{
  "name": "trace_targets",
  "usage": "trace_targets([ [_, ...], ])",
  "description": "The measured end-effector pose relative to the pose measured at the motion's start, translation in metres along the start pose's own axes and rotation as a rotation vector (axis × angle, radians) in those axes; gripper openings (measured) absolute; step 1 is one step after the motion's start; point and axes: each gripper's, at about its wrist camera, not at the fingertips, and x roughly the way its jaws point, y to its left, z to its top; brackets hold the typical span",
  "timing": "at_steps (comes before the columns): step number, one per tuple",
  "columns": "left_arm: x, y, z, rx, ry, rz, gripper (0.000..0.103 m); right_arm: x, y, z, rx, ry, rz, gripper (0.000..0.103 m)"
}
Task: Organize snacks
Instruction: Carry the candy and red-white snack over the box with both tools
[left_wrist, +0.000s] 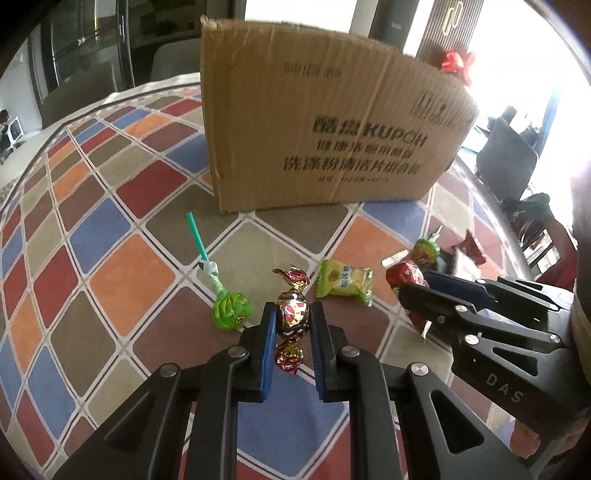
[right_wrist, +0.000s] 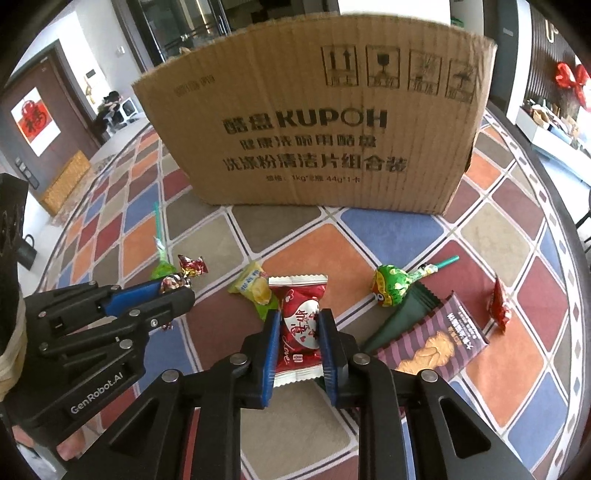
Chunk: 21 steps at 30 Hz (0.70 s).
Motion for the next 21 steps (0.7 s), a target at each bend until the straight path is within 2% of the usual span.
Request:
trace_targets([
  [14, -0.06, -0.012, 0.026, 0.036, -0.152, -0.01, 0.018, -0.058, 0.007, 0.017, -0.011, -0.144, 0.014, 0.022],
  [21, -0.084, -0.016, 0.047, 0.059, -0.217, 0.004, 0.018, -0.086, 0.009, 0.039, -0.011, -0.229, 0.014, 0.022],
])
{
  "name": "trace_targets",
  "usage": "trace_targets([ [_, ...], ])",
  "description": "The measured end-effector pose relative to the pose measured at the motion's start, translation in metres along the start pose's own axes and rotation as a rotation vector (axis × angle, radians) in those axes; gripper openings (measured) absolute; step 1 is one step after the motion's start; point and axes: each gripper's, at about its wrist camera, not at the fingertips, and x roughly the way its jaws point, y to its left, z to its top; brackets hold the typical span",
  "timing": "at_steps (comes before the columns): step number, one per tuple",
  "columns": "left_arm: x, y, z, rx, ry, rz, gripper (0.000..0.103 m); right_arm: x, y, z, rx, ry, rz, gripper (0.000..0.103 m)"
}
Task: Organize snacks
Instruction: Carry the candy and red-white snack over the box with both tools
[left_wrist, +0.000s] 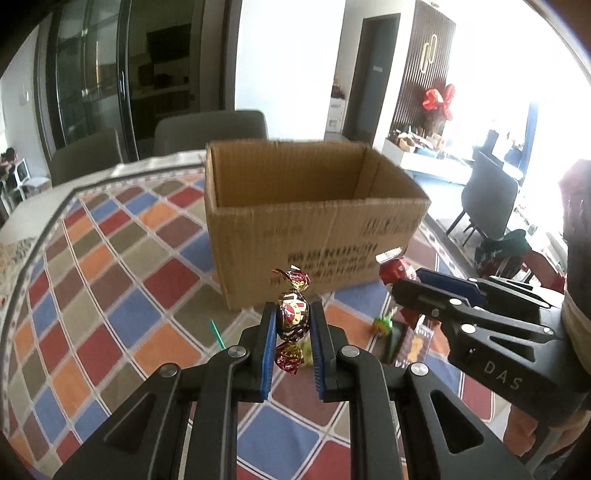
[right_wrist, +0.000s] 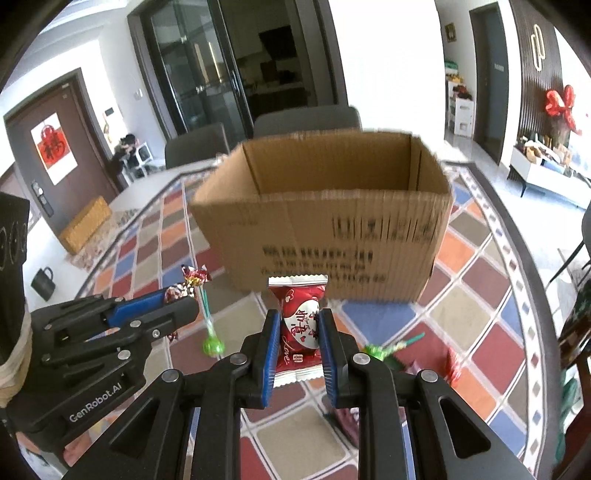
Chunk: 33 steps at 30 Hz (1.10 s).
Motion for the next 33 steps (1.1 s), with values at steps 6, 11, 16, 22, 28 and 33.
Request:
trace_targets([
  [6, -0.015, -0.003, 0.027, 0.024, -0.055, -0.001, 0.018, -0.015, 0.001, 0.023, 0.005, -0.06, 0.002, 0.022],
  [11, -0.021, -0.004, 0.053, 0.04, -0.087, 0.006, 0.018, -0.022, 0.002, 0.044, 0.003, -0.098, 0.016, 0.022],
  [16, -0.019, -0.002, 0.077, 0.056, -0.106, 0.016, 0.018, -0.024, 0.002, 0.067, -0.003, -0.122, 0.013, 0.022],
  [22, -0.007, 0.002, 0.1, 0.061, -0.102, 0.019, 0.018, -0.019, -0.002, 0.091, -0.017, -0.136, 0.009, 0.022],
  [28, 0.012, 0.007, 0.118, 0.043, -0.078, 0.008, 0.018, -0.007, -0.007, 0.11, -0.032, -0.142, -0.004, 0.022],
  [33, 0.033, 0.009, 0.129, 0.034, -0.044, 0.001, 0.018, 0.007, -0.012, 0.121, -0.034, -0.125, -0.028, 0.022],
])
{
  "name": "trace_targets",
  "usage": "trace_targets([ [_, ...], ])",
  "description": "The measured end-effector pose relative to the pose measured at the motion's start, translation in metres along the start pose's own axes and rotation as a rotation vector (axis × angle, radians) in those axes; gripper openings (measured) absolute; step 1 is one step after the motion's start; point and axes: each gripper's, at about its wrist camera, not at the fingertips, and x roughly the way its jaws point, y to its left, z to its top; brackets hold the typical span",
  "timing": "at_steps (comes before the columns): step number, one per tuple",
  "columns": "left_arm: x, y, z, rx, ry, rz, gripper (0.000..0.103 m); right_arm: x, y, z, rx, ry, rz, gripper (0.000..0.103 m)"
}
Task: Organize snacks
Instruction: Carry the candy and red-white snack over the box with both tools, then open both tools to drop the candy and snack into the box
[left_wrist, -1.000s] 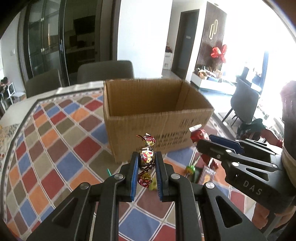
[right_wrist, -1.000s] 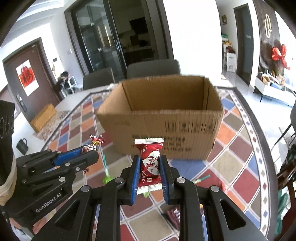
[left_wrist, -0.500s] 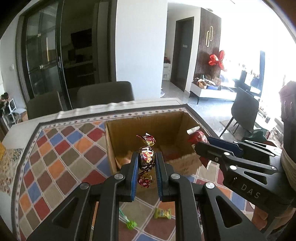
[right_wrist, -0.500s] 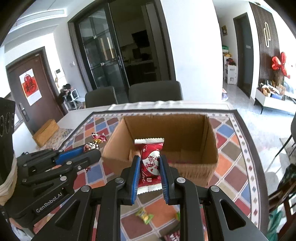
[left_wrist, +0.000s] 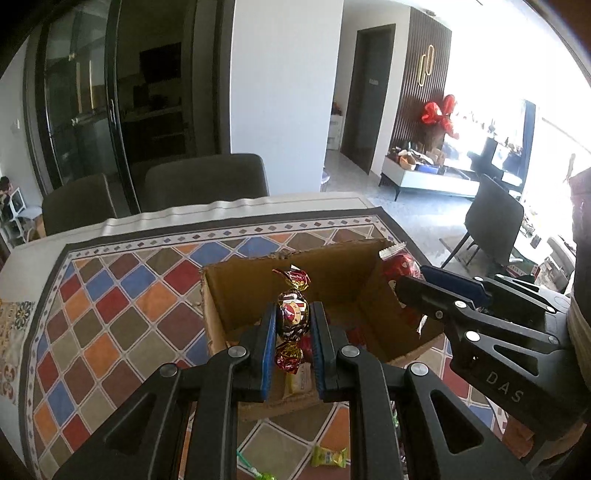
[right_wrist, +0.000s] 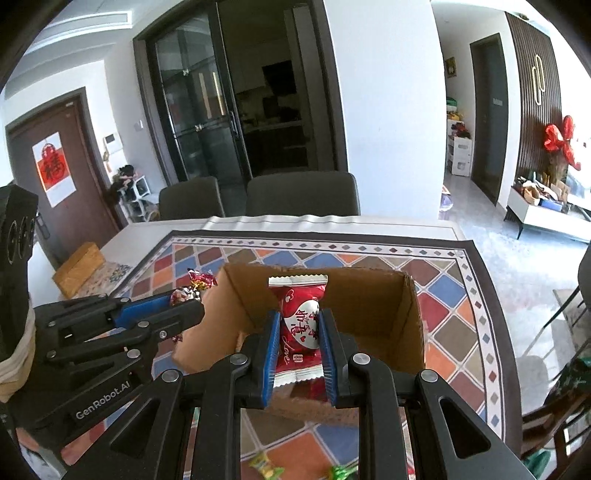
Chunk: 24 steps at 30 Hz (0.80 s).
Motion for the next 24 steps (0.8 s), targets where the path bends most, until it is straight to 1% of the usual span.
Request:
trace_targets([
  [3, 0.01, 0.001, 0.002, 0.007, 0.006, 0.015, 0.019, 0.008, -0.003, 0.002, 0.003, 0.009, -0.016, 0.022],
  [5, 0.014, 0.0, 0.004, 0.013, 0.008, 0.036, 0.028, 0.011, -0.006, 0.002, 0.008, 0.009, -0.026, 0.022],
  [6, 0.014, 0.0, 0.004, 0.013, 0.007, 0.04, 0.035, 0.012, -0.007, 0.001, 0.009, 0.006, -0.032, 0.024],
  [7, 0.012, 0.001, 0.002, 0.012, -0.001, 0.043, 0.036, 0.013, -0.008, 0.0, 0.01, 0.01, -0.039, 0.025],
  [9, 0.008, 0.001, -0.001, 0.017, -0.003, 0.052, 0.036, 0.013, -0.011, 0.0, 0.031, 0.011, -0.047, 0.035],
  [10, 0.006, 0.001, -0.002, 0.018, -0.006, 0.056, 0.036, 0.012, -0.012, -0.001, 0.032, 0.009, -0.047, 0.036],
  [17, -0.019, -0.001, -0.02, 0.027, -0.037, 0.077, 0.039, -0.003, 0.0, -0.017, -0.006, -0.001, -0.04, 0.036],
  [24, -0.043, -0.002, -0.044, 0.032, -0.05, 0.07, 0.04, -0.023, 0.016, -0.033, -0.032, -0.019, 0.006, 0.036],
])
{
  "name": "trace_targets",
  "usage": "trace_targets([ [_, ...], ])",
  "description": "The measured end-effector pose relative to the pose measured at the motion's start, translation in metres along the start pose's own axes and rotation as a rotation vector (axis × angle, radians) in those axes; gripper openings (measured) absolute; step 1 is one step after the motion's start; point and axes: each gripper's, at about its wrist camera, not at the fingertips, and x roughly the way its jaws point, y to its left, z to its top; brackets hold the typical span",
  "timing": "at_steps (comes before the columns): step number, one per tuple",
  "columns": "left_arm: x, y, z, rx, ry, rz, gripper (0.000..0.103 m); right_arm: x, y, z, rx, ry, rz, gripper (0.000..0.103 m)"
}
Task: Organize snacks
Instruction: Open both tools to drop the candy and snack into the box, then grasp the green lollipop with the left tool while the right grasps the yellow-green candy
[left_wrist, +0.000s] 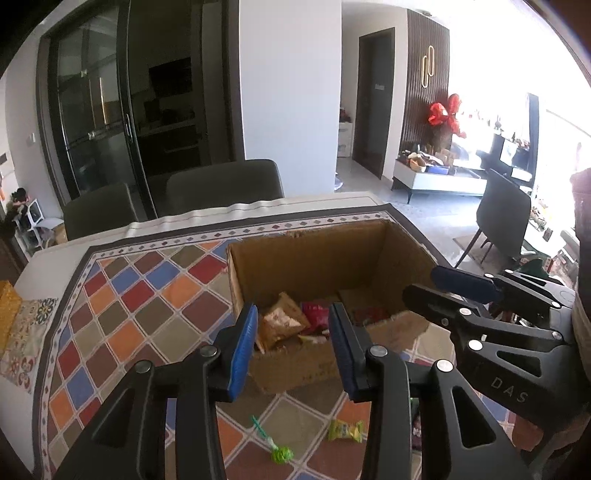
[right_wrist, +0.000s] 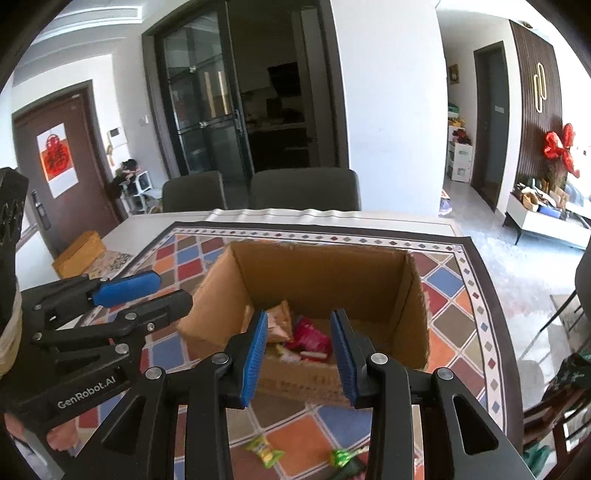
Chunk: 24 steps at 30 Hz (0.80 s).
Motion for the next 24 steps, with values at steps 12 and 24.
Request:
trace_targets([
  [12, -0.027, 0.008, -0.045, -0.029, 0.005, 0.003, 0.044, -0.015, 0.025, -0.032, -0.058, 0.002, 0.043, 0.036],
  [24, -0.015, 0.015, -0.092, -0.079, 0.105, -0.018, 0.045, -0.002, 0.039, -0.067, -0.135, 0.09, 0.063, 0.036],
])
